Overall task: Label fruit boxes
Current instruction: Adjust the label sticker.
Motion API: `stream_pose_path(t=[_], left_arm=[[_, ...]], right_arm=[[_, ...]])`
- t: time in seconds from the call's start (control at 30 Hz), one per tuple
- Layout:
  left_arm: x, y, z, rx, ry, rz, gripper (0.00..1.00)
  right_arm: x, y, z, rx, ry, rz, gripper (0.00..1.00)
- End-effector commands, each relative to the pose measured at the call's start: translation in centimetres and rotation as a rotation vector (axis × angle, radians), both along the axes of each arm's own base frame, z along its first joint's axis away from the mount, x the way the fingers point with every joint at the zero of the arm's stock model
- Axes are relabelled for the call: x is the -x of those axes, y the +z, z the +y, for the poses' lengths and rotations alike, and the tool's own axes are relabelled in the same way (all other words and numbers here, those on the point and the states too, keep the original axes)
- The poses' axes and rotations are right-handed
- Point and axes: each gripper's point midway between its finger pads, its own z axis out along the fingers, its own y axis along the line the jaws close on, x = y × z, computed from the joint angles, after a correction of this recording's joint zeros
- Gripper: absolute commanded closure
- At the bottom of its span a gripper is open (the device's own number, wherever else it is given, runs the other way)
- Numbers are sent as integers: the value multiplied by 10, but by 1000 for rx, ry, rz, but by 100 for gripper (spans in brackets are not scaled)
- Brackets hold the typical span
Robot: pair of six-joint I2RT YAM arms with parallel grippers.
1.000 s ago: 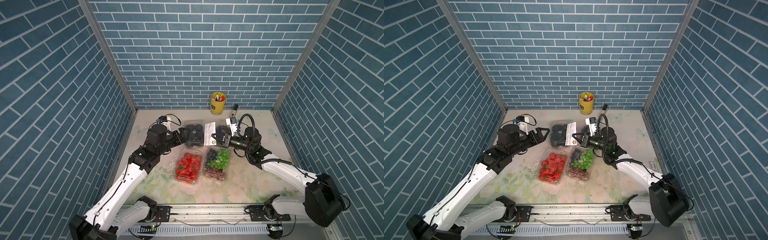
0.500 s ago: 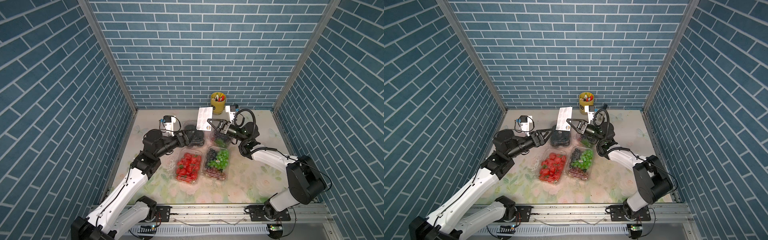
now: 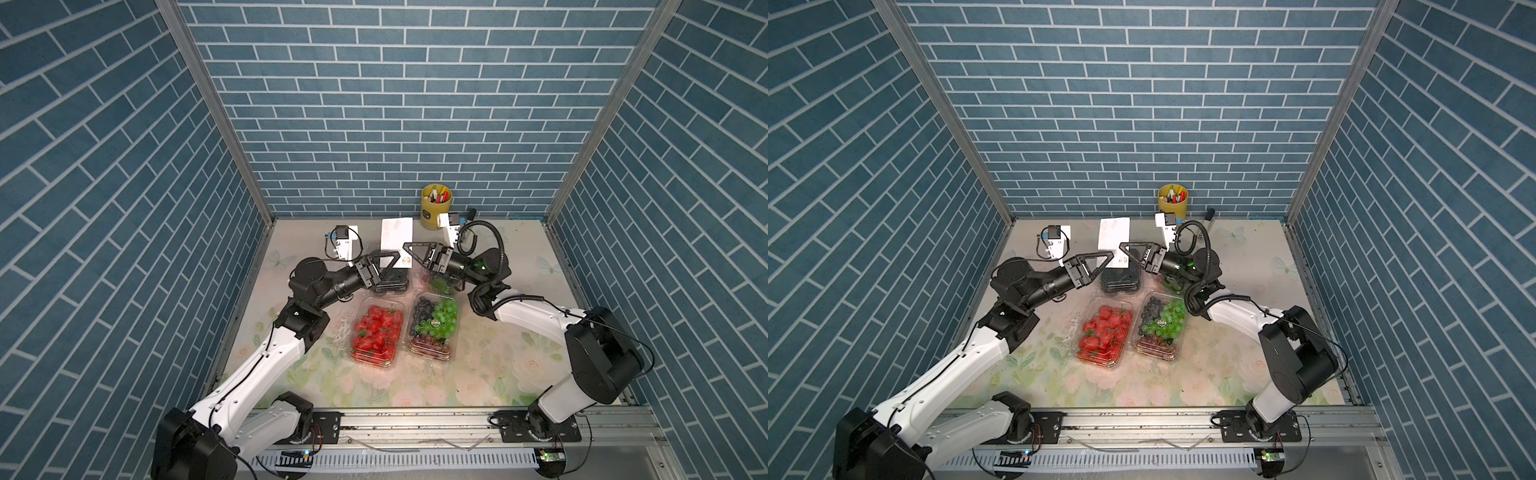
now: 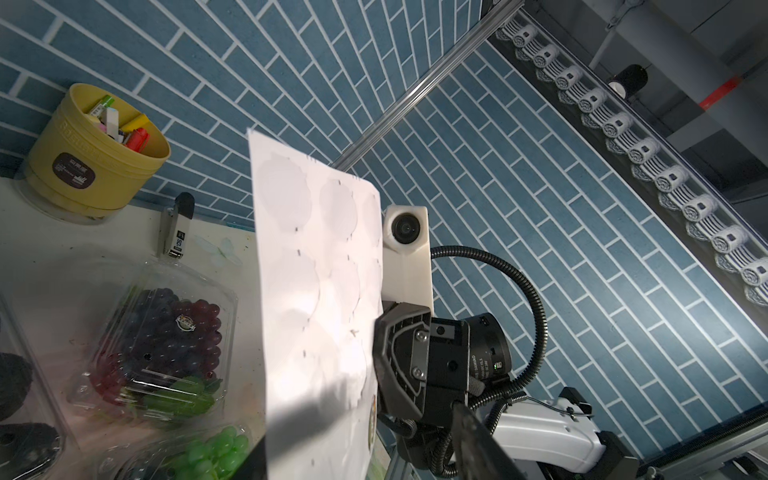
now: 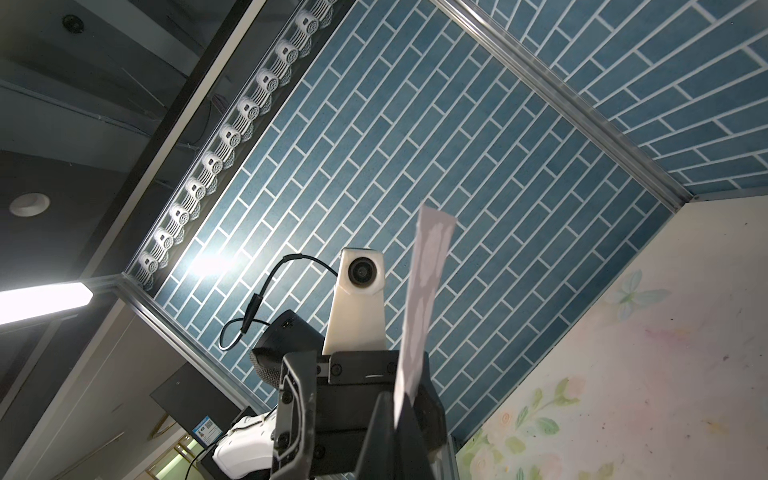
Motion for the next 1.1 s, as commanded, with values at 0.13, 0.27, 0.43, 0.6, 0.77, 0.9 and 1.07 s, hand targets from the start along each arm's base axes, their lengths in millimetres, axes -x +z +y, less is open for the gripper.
stream_pose_path(t=[0.13,0.27,0.43,0.6,0.77,0.9,1.07], left_arm=[[3,7,0,24,-19,-35,64],[2,7,-1,34,-25,-35,68],[1,5,-4,37,-37,-28,72],[0,4,-4,39,-35,-24,79],[0,6,-3,41,-33,-28,88],[0,8,-3,53,-34,-21,100],[3,15,2,72,-12,-38,100]], right_arm=[[10,22,2,-51,44,-41,100],[11,23,3,-52,51,-43,100],[13,24,6,-51,59,-47,100],[14,23,7,-49,66,-46,100],[16,23,9,-47,76,-49,100],[17,24,9,-48,81,-54,100],[24,21,5,-39,82,-73,82]])
